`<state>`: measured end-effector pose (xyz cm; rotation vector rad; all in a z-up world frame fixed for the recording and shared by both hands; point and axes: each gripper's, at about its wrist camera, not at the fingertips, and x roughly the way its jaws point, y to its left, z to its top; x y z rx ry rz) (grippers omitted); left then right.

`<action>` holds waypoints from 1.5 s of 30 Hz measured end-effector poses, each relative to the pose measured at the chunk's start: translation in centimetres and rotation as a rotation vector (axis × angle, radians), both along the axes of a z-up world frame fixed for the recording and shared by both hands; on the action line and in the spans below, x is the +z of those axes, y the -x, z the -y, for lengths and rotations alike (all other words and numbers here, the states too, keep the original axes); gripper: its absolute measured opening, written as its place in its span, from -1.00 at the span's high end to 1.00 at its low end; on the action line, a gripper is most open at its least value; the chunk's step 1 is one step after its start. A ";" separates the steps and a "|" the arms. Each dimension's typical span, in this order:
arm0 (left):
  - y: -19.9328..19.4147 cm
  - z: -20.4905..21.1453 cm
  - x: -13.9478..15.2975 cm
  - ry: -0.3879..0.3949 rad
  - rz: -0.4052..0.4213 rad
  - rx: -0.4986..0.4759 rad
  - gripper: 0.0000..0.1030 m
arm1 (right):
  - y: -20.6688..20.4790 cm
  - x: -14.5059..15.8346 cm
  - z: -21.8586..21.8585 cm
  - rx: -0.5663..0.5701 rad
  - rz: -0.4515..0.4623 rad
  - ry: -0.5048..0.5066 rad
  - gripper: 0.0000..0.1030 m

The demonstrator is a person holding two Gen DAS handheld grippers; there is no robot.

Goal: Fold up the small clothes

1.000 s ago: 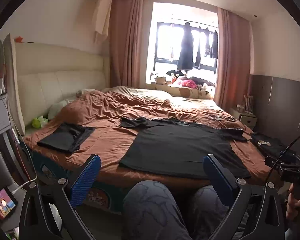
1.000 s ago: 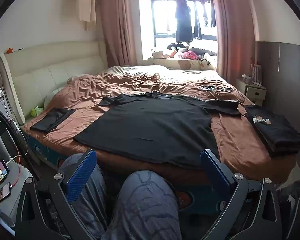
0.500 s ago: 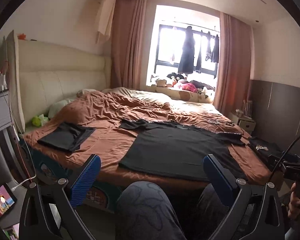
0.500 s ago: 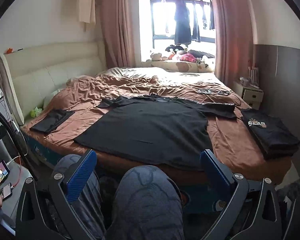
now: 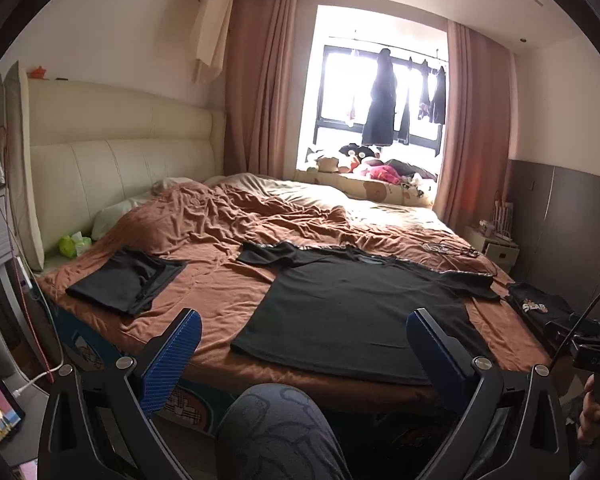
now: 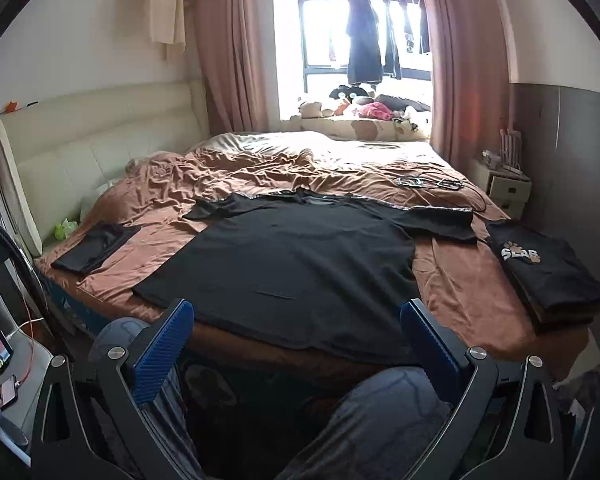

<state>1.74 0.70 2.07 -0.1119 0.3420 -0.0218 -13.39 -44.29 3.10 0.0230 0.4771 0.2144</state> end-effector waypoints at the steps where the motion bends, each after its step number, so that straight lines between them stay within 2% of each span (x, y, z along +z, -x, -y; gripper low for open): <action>1: -0.5 0.0 0.1 -0.007 -0.006 0.006 -1.00 | -0.5 0.0 0.0 0.001 0.000 -0.003 -1.00; 7: -3.8 0.1 0.8 -0.045 -0.020 0.011 -1.00 | -3.9 -0.3 -0.5 0.005 -0.020 -0.013 -1.00; 14: -8.7 -1.9 0.8 -0.014 -0.046 0.027 -1.00 | -9.4 -0.4 -1.4 0.003 -0.056 -0.009 -1.00; 18: -11.7 -2.8 0.3 -0.026 -0.070 0.052 -1.00 | -12.4 0.0 -2.0 0.001 -0.069 -0.008 -1.00; 24: -16.1 -4.7 -1.3 -0.002 -0.129 0.084 -1.00 | -16.7 0.1 -3.3 -0.008 -0.083 0.014 -1.00; 33: -21.5 -7.2 -2.1 0.004 -0.171 0.135 -1.00 | -22.5 0.1 -3.9 -0.014 -0.116 0.006 -1.00; 38: -24.8 -8.1 -2.6 -0.007 -0.192 0.137 -1.00 | -26.5 -0.3 -4.1 -0.025 -0.148 0.003 -1.00; 45: -30.4 -9.3 -3.0 0.017 -0.219 0.098 -1.00 | -30.9 0.0 -4.3 -0.050 -0.155 -0.040 -1.00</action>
